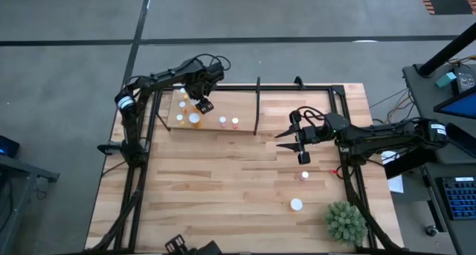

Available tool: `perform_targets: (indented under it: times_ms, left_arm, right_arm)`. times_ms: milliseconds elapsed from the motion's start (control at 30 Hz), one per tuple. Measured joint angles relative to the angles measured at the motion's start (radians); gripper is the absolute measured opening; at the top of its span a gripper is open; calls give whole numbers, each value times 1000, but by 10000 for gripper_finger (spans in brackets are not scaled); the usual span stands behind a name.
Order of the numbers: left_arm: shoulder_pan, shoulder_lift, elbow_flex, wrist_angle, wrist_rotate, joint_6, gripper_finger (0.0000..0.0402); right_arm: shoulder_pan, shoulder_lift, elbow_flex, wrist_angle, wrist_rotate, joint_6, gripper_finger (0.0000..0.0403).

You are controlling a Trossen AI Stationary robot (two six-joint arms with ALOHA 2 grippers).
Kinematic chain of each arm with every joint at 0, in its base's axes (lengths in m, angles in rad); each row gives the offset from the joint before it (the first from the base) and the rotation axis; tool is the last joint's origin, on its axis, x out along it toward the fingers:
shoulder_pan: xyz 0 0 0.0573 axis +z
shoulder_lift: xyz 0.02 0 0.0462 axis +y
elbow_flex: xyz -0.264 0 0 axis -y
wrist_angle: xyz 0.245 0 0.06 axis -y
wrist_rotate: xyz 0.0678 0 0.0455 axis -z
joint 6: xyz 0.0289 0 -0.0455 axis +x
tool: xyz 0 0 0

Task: Pick and place medicine bottles onto shelf by color
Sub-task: Put the purple pill bottle on the shelf to align with the purple pill bottle

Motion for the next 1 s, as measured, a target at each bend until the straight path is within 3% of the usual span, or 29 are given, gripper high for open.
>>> perform_targets:
  times_ms: [233, 367, 500, 733, 867, 1000]
  left_arm:
    - [-78, -154, 49, -56, 1, -29, 242]
    - [-200, -309, 4, 107, 4, -97, 242]
    - [-408, -476, -161, 448, 11, -105, 242]
    - [-781, -664, -616, 1277, 3, -48, 242]
    - [-916, -692, -845, 1649, -1, 35, 242]
    - [-984, -695, -995, 1835, -3, 110, 242]
  right_arm:
    - [0, 0, 0, -6, 0, 10, 121]
    - [0, 0, 0, -55, 1, 19, 121]
    - [0, 0, 0, -92, 9, 37, 121]
    - [0, 0, 0, -89, 77, 114, 121]
    - [0, 1, 0, -93, 78, 152, 121]
    - [0, 1, 0, -102, 78, 159, 121]
